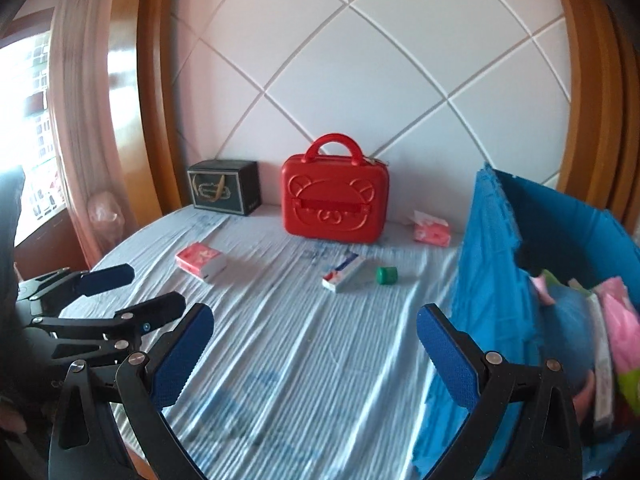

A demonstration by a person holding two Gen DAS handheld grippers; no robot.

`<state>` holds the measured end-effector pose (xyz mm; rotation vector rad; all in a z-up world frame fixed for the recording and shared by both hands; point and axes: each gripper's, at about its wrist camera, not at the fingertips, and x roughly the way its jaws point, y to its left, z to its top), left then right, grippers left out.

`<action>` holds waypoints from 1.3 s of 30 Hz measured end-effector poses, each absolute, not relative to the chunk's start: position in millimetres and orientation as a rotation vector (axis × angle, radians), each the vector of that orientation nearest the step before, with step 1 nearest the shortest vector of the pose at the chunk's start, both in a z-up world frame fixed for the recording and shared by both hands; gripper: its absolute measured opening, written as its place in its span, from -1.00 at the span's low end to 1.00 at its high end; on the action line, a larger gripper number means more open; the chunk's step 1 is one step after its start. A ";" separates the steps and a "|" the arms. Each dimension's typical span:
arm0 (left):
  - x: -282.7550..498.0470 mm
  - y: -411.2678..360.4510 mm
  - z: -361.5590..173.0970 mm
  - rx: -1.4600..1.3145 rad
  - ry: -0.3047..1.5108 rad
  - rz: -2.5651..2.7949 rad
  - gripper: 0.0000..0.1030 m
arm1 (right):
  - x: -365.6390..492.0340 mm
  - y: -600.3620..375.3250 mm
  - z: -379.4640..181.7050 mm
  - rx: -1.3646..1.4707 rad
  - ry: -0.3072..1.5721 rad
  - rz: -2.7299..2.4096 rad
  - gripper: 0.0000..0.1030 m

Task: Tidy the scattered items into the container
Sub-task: 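Withdraw both tools from the bin back over the bed, then grasp the white-blue ointment box with the left tool while the right tool grasps the green jar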

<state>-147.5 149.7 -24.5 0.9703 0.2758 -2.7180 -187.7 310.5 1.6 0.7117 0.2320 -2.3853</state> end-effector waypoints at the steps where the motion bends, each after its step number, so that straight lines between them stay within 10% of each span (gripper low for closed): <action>1: -156.5 144.1 -31.9 0.998 0.284 -2.692 0.44 | -201.7 302.0 -8.1 0.737 0.241 -2.358 1.00; 26: -458.4 86.1 -191.9 1.428 0.186 -2.718 0.44 | -478.7 255.8 -157.3 1.155 -0.046 -2.555 1.00; 39: -552.8 96.5 -277.2 1.556 0.161 -2.739 0.44 | -569.1 237.9 -248.2 1.241 0.119 -2.580 1.00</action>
